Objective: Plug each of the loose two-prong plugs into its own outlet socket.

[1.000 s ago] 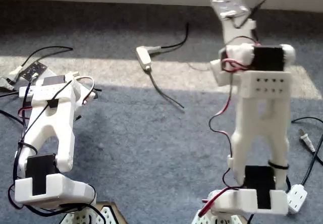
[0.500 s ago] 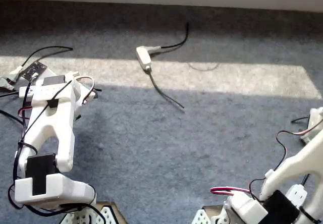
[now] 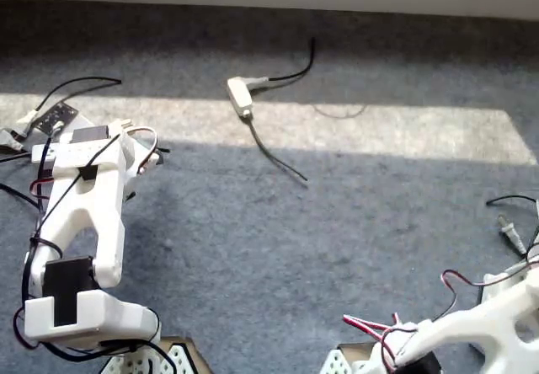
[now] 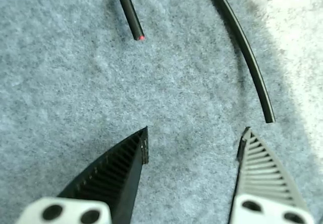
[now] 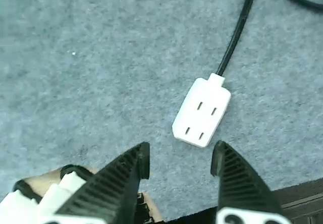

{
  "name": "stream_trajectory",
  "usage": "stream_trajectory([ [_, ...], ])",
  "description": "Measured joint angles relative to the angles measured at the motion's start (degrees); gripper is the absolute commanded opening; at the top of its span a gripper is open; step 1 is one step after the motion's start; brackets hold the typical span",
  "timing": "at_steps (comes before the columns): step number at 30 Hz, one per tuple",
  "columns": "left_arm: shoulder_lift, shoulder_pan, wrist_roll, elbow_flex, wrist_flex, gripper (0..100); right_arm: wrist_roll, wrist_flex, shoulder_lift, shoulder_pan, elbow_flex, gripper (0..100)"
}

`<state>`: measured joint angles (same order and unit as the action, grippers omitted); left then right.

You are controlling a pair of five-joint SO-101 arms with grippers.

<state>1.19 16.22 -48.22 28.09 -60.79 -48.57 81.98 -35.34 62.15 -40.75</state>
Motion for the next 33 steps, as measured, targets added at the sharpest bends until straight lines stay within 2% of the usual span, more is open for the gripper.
stream_trajectory([
  [5, 0.0, 0.0, 0.0, 0.0, 0.0, 29, -7.21, -8.44, -3.87, 2.64, -11.78, 20.3],
  [9, 0.0, 0.0, 0.0, 0.0, 0.0, 29, -8.26, -11.52, -3.87, 4.04, -12.92, 20.3],
  [19, 0.0, 0.0, 0.0, 0.0, 0.0, 29, -8.26, -22.24, 6.51, 7.56, -13.54, 20.3],
  [30, 0.0, 0.0, 0.0, 0.0, 0.0, 29, -8.26, -23.3, 17.23, 6.33, -13.54, 20.3],
  [33, 0.0, 0.0, 0.0, 0.0, 0.0, 29, -4.75, -26.02, 18.9, 6.15, -13.54, 20.1],
])
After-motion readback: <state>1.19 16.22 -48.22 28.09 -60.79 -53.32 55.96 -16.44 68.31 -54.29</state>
